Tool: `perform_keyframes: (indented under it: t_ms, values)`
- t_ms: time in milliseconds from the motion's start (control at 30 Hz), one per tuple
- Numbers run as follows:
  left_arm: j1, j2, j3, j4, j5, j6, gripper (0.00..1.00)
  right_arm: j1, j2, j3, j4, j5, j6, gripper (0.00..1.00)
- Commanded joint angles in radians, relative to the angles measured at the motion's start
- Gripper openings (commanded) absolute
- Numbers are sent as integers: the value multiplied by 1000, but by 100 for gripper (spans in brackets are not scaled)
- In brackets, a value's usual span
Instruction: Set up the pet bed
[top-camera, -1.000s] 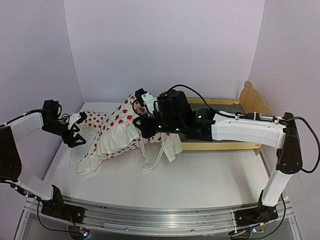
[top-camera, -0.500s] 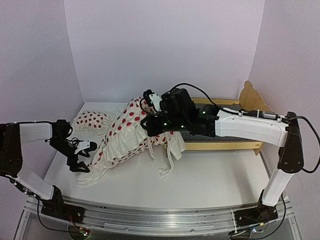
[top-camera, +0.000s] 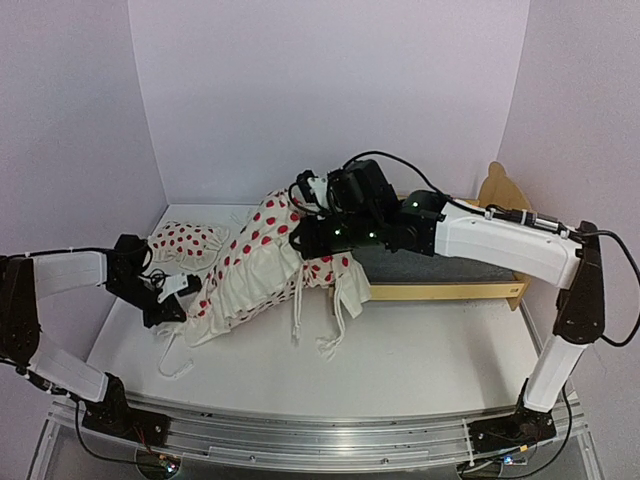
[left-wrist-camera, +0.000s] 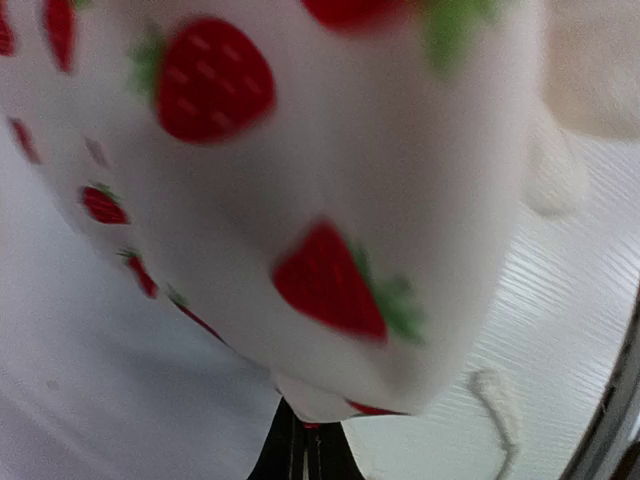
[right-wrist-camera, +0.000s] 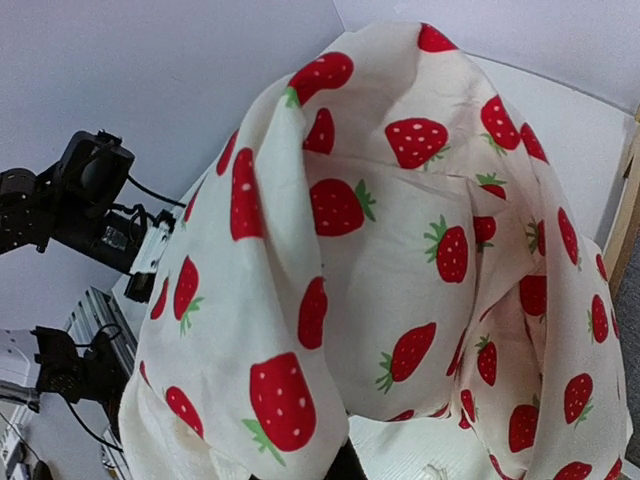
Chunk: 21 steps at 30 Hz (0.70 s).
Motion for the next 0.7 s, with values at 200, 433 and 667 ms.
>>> perform_keyframes:
  t_ms: [200, 433, 667]
  values:
    - [68, 111, 608, 321, -100, -510, 0, -311, 258, 484, -103, -471, 292, 0]
    - [-124, 341, 996, 539, -200, -666, 0, -569, 495, 971, 109, -348, 233, 0]
    - [-280, 654, 1436, 737, -302, -707, 0, -731, 430, 883, 447, -139, 18, 0]
